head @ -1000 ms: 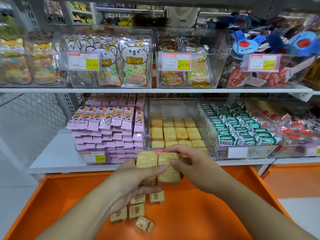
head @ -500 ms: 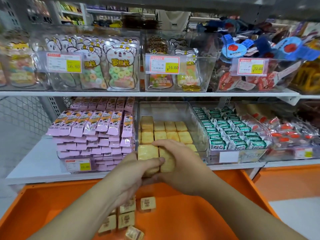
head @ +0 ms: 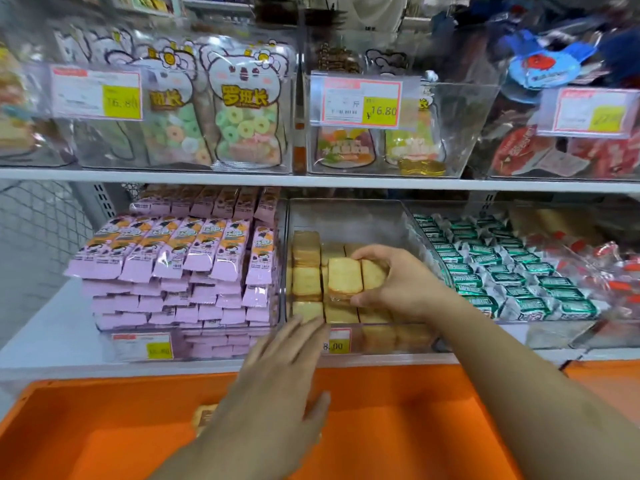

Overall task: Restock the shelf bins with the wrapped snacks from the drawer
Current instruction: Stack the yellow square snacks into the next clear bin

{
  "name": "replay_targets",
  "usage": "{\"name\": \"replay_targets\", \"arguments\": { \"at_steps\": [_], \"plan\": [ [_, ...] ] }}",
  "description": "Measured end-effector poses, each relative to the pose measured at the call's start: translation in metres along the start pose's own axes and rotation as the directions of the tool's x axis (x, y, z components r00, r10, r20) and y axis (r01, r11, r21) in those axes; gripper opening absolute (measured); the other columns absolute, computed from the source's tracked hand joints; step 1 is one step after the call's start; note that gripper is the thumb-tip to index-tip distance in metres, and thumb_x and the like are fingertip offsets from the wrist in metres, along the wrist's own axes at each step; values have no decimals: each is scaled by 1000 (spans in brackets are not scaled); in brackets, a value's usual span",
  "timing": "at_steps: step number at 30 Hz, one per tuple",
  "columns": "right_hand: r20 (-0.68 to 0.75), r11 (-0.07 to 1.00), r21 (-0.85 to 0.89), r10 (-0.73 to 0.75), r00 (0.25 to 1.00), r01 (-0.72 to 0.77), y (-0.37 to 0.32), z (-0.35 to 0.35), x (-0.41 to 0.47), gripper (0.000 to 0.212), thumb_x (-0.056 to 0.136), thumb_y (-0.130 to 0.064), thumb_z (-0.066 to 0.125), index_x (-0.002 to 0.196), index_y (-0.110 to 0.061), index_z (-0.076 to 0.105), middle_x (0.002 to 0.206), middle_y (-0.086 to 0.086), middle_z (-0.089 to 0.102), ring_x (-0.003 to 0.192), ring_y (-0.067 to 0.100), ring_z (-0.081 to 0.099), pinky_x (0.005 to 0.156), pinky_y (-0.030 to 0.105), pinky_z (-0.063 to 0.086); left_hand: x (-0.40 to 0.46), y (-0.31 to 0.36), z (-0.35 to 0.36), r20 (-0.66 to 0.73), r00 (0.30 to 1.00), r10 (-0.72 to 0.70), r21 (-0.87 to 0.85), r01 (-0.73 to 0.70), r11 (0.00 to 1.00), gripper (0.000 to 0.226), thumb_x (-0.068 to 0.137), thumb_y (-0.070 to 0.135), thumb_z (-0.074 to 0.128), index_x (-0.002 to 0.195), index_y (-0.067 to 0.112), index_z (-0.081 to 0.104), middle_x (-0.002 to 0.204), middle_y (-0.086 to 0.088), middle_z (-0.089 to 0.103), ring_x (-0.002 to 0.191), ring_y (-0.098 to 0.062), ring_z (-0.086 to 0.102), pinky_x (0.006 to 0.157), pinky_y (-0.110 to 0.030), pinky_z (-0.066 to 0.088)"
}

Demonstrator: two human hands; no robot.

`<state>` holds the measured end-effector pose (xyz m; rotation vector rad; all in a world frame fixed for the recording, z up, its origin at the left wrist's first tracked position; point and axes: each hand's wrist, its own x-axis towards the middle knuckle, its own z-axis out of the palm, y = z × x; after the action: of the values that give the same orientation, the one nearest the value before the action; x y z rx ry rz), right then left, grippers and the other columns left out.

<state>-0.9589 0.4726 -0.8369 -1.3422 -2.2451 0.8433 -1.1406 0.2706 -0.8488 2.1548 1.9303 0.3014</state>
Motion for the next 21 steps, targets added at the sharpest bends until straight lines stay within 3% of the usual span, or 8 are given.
{"name": "replay_targets", "arguments": {
  "at_steps": [2, 5, 10, 14, 17, 21],
  "plan": [
    [26, 999, -33, -18, 999, 19, 5, 10, 10, 72, 65, -29, 100, 127, -37, 64, 131, -17, 63, 123, 8, 59, 106, 29, 48, 0, -7, 5, 26, 999, 27, 81, -29, 996, 82, 105, 58, 37, 158, 45, -24, 158, 31, -39, 144, 3, -40, 125, -35, -17],
    [50, 993, -114, 4, 999, 2, 8, 17, 18, 75, 71, -27, 97, 137, -31, 61, 141, -11, 58, 130, 11, 52, 108, 29, 42, 1, -13, 10, 16, 999, 43, 92, -44, 995, 81, 105, 57, 36, 156, 46, -27, 157, 33, -39, 143, 5, -41, 124, -30, -16],
    [60, 943, -333, -3, 998, 22, 8, 18, 20, 77, 85, -41, 84, 152, -46, 46, 170, -10, 25, 156, 29, 16, 128, 53, 21, 1, -9, 10, -21, 999, 43, 88, -41, 995, 83, 105, 55, 39, 158, 44, -23, 159, 32, -36, 145, 4, -39, 118, -28, -18],
    [185, 869, -494, 85, 979, 18, -10, 14, 12, 73, 94, -58, 65, 158, -49, 30, 174, -1, 10, 159, 34, 3, 127, 58, 18, 1, -6, 13, -32, 999, 24, 96, -21, 995, 84, 106, 50, 43, 162, 36, -18, 165, 23, -31, 147, 1, -36, 105, -14, -34],
    [311, 855, -517, 231, 922, -40, -24, 21, 3, 74, 102, -65, 47, 163, -50, 10, 175, -5, -9, 160, 33, -14, 128, 62, 8, 0, -6, 14, -11, 1000, 24, 125, -23, 992, 84, 106, 49, 44, 163, 35, -16, 166, 22, -29, 148, 1, -32, 88, -6, -40],
    [297, 867, -490, 267, 917, -93, -25, 31, -3, 71, 105, -66, 34, 164, -49, -2, 173, -10, -20, 159, 26, -23, 129, 58, 0, 0, -9, 16, -18, 999, 35, 108, -33, 994, 86, 105, 49, 47, 163, 37, -15, 166, 23, -29, 150, 1, -31, 90, -7, -38]
  ]
}}
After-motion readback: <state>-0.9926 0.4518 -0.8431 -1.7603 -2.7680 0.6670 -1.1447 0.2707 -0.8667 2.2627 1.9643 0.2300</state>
